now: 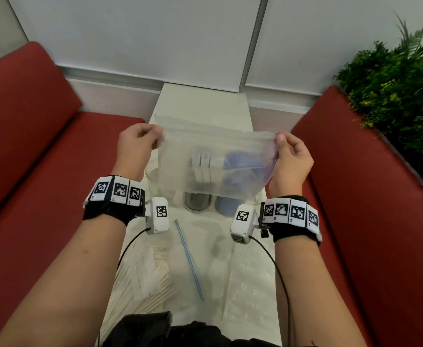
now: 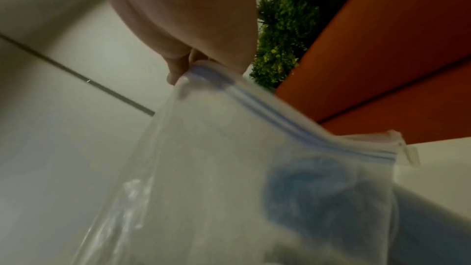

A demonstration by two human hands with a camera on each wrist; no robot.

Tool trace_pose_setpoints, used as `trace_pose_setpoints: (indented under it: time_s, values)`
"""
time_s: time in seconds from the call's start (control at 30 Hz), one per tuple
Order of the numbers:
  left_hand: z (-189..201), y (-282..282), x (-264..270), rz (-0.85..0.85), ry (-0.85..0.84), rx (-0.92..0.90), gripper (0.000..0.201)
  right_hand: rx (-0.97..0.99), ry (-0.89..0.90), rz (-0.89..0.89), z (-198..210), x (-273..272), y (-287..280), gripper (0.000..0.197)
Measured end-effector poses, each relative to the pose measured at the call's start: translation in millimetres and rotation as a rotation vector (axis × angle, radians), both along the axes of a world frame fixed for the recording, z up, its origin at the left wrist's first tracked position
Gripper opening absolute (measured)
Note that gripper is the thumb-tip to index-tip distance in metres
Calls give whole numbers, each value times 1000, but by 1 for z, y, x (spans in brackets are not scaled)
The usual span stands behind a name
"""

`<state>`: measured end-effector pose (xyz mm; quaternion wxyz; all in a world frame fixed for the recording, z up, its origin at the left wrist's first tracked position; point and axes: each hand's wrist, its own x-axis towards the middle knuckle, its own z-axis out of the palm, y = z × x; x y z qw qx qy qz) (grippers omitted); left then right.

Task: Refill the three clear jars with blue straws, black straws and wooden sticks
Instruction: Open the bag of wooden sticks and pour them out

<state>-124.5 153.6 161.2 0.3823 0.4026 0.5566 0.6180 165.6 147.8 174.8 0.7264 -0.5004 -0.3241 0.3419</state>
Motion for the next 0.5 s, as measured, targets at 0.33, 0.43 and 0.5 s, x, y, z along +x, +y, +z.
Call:
trace_pose_setpoints:
  time_s: [0.33, 0.43, 0.5]
  values:
    - [1, 7, 6, -141, 2, 51, 25, 109, 9, 189, 0, 9, -5, 7]
    - [2, 4, 6, -81, -61, 102, 14, 100, -23, 200, 2, 17, -6, 8]
    - [6, 2, 5, -33, -127, 126, 17, 80, -55, 198, 0, 19, -8, 8]
